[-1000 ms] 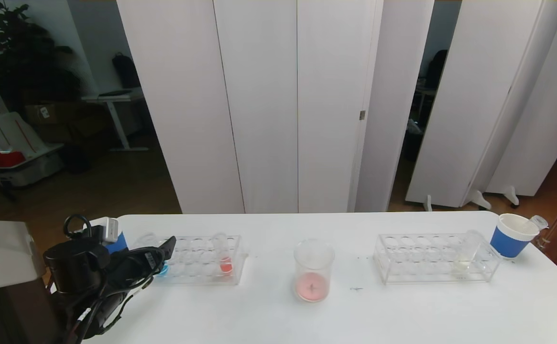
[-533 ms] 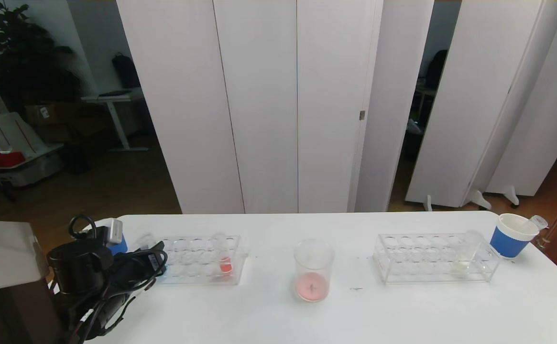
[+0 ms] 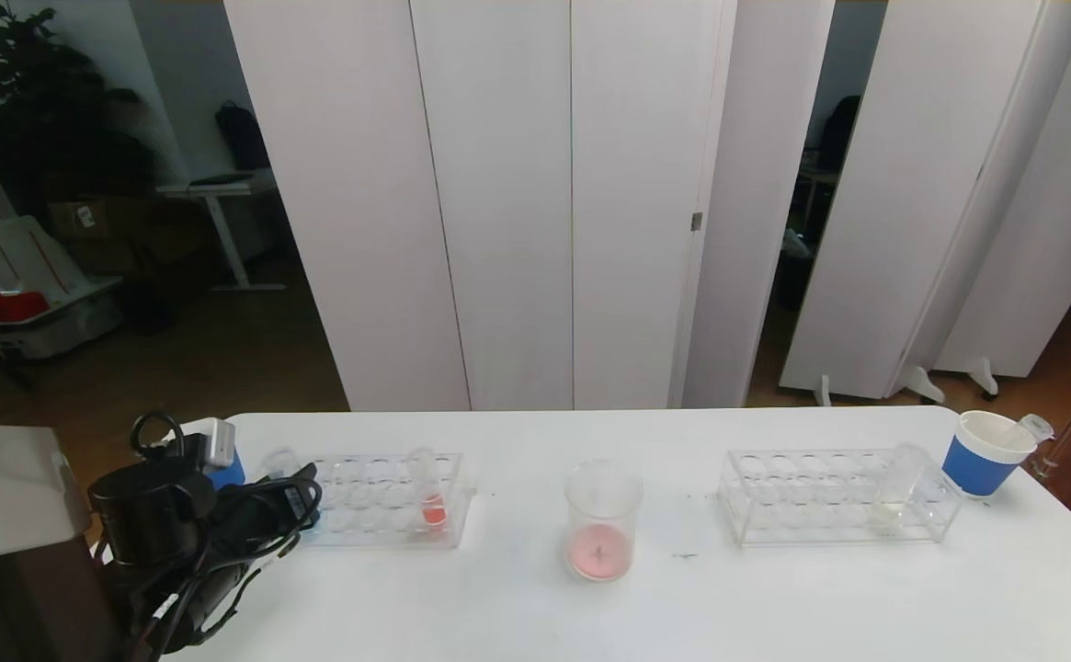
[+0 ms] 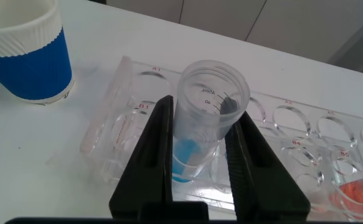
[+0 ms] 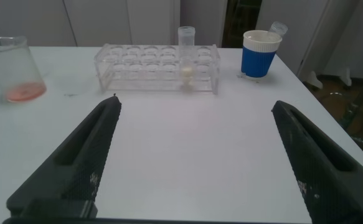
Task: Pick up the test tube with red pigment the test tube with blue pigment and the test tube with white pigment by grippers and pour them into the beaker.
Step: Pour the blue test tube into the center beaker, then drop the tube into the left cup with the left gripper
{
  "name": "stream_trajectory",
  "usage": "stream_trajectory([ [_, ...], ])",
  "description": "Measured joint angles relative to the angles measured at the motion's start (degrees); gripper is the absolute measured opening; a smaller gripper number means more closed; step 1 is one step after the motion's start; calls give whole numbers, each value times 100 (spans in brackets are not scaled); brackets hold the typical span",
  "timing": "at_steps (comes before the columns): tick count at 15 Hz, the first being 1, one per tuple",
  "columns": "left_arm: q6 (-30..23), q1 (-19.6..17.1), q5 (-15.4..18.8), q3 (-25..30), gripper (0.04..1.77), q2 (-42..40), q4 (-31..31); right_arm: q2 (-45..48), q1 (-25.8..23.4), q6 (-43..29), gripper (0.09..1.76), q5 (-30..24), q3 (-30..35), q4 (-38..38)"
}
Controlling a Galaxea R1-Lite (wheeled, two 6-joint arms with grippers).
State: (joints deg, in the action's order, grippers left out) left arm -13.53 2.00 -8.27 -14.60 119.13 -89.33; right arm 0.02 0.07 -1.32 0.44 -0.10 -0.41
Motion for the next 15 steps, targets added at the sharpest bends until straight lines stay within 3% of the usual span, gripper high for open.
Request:
stream_trajectory([
  [15,146,-2,185,-91,58,-418,-7,0,0,0,174,0,0,0],
])
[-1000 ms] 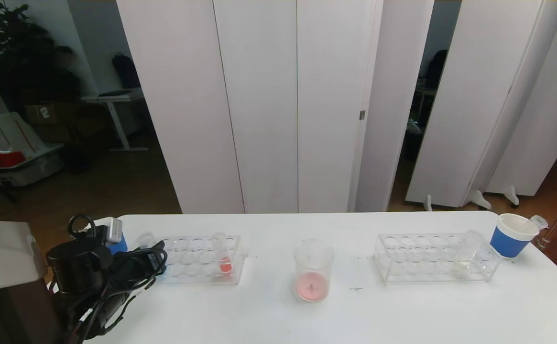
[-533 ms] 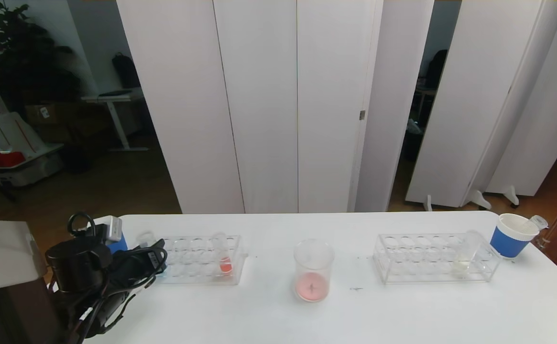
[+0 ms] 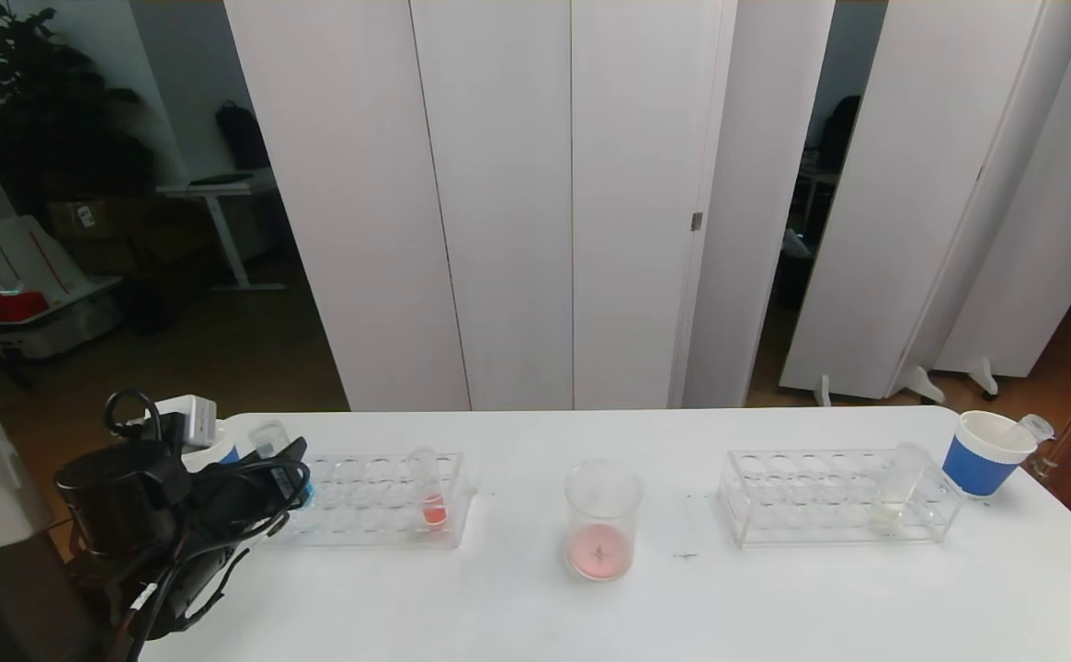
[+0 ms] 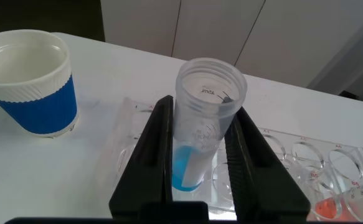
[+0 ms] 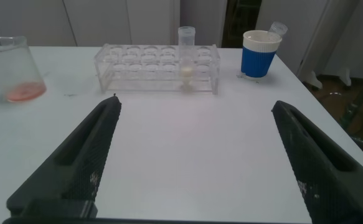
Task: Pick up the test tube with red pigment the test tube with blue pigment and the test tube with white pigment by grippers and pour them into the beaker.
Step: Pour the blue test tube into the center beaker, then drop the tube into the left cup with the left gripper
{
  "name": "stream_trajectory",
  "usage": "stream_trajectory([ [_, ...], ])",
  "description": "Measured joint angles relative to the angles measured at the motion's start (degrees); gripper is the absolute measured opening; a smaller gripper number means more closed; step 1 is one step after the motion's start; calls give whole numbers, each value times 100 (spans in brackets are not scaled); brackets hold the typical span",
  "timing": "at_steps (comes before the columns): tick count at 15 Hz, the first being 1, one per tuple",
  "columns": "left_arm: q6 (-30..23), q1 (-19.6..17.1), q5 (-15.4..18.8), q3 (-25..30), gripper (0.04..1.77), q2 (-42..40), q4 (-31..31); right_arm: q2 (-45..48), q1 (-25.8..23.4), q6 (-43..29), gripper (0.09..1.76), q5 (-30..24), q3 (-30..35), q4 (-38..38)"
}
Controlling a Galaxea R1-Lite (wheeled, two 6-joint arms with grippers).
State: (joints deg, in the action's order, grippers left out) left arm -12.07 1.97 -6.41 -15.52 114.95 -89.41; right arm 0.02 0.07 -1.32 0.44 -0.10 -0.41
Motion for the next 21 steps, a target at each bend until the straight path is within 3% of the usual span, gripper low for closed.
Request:
stream_trajectory([
  [4,204,-30,208,-112,58,-406,265,0,0,0,174,0,0,0],
  [10,243,-38,455,-959,58,-1407,2053,0,0,-2,174,0,0,0],
  [13,247,-30,514,-1287,58,-1752,2486,0,0,-2,174,-2,0,0],
  [21,260,6,1418,-2169,58,-2404,3599,0,0,0,174,0,0,0],
])
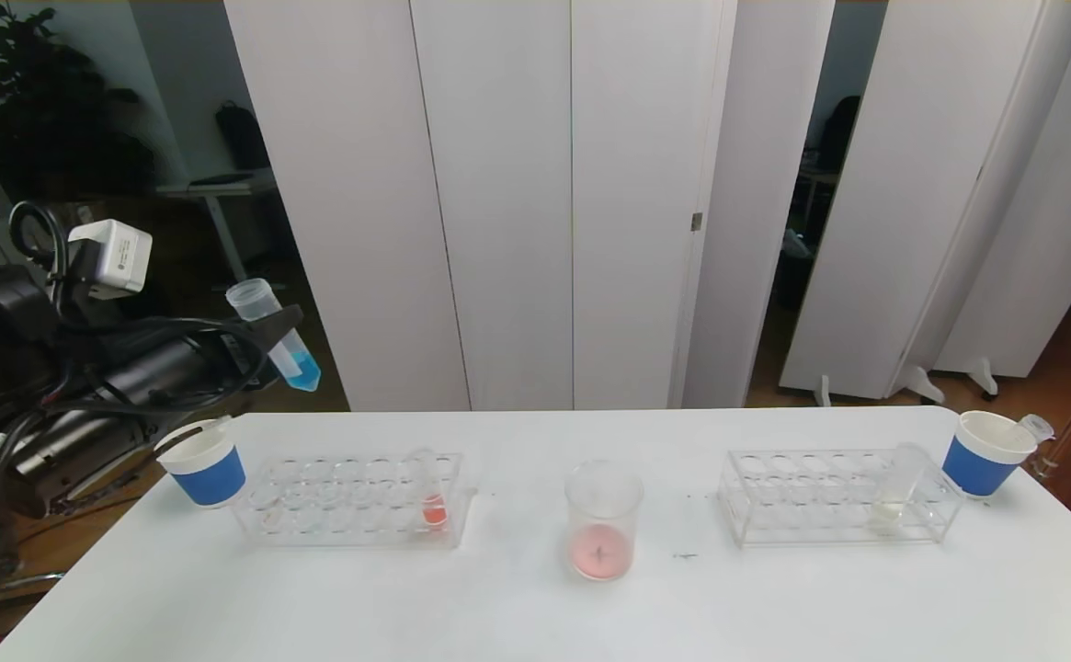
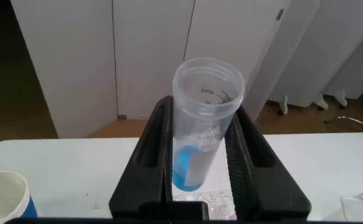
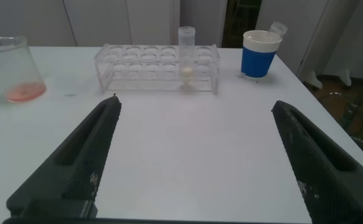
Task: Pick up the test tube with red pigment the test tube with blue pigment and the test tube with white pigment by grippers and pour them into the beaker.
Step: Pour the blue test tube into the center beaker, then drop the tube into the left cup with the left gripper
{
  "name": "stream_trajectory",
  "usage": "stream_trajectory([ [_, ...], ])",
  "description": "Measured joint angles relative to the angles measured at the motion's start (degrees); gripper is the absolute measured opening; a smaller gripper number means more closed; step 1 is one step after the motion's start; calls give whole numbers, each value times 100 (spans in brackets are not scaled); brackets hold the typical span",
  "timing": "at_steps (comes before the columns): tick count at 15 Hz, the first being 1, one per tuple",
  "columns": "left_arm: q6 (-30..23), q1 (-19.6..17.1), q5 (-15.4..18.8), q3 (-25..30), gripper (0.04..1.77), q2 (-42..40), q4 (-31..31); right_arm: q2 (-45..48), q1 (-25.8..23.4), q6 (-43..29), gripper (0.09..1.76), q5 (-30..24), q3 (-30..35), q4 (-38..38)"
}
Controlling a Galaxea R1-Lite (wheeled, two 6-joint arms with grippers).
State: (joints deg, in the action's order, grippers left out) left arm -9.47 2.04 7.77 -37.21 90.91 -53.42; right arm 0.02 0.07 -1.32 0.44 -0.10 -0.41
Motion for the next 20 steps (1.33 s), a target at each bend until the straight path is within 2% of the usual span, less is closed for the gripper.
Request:
stream_trajectory([
  [3,55,30,510,-212,58,-107,105,0,0,0,174,0,0,0],
  [11,460,468,1293,-378,58,-61,74,0,0,0,174,0,0,0],
  [14,1096,730,1373,-380,58,74,0,0,0,0,174,0,0,0],
  [20,1854,1326,1370,-532,58,532,-46,0,0,0,174,0,0,0],
])
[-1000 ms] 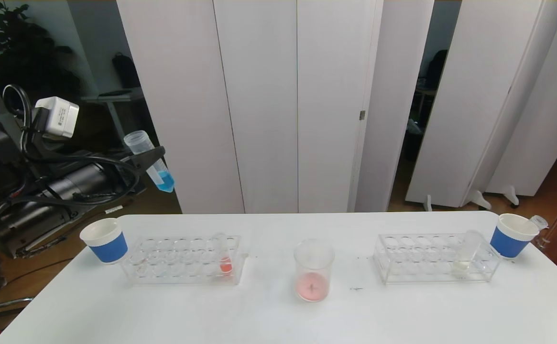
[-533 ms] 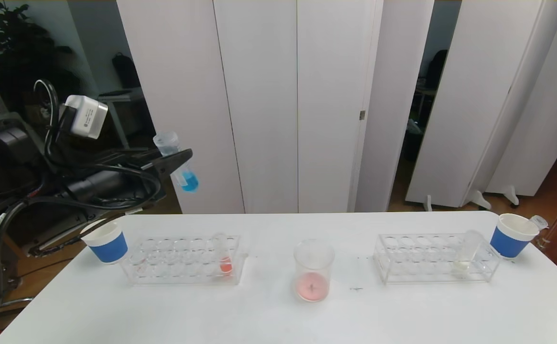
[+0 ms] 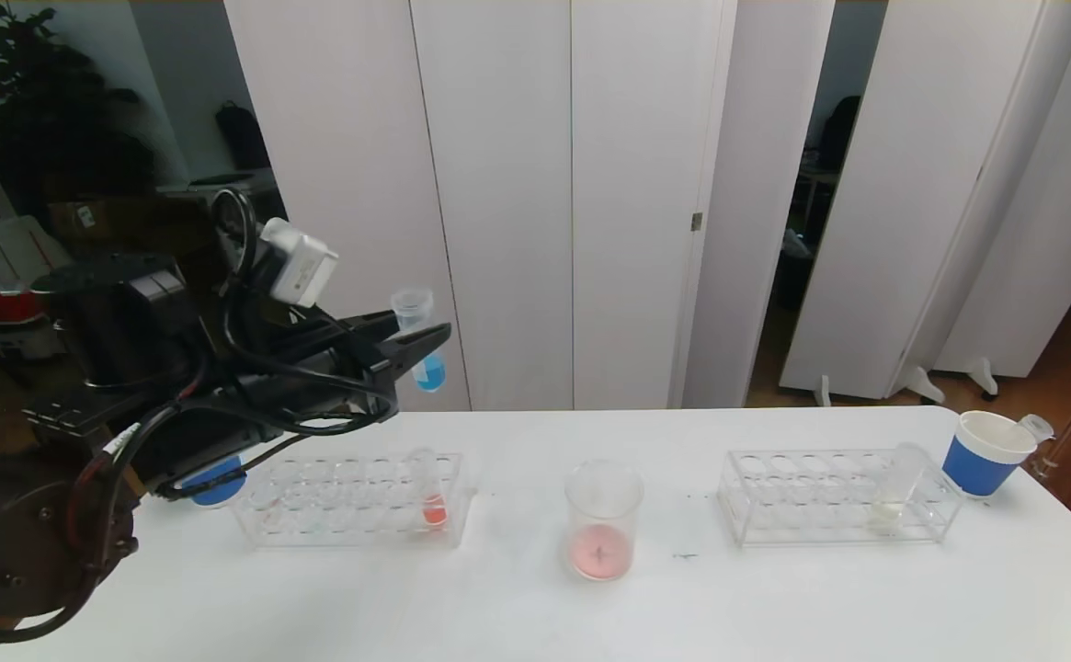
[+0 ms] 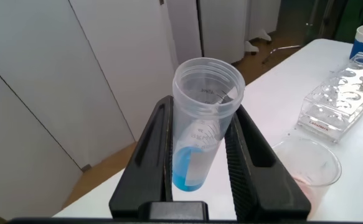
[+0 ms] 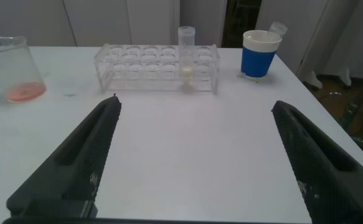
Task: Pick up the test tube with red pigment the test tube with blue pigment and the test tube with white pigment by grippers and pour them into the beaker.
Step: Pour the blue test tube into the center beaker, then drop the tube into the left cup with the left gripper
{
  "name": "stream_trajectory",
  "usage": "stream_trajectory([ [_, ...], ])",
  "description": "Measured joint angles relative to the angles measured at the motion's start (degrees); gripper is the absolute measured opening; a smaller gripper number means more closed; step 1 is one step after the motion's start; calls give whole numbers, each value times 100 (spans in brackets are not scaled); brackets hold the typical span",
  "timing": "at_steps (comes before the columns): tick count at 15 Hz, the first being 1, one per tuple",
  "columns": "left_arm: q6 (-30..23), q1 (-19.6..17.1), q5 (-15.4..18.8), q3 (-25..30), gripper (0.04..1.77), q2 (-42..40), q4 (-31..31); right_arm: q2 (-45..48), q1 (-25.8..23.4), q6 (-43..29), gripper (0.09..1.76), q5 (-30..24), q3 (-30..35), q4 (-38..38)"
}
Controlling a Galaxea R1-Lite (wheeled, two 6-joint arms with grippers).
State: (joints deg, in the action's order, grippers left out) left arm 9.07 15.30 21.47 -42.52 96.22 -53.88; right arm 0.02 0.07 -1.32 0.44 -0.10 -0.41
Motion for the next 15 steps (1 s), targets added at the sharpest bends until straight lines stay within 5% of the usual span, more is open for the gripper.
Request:
stream_trajectory([
  [5,335,278,168,-28,58,345,-461,0,0,0,174,0,0,0],
  [15,2018,798,507,-232,58,852,-532,0,0,2,174,-2,0,0],
])
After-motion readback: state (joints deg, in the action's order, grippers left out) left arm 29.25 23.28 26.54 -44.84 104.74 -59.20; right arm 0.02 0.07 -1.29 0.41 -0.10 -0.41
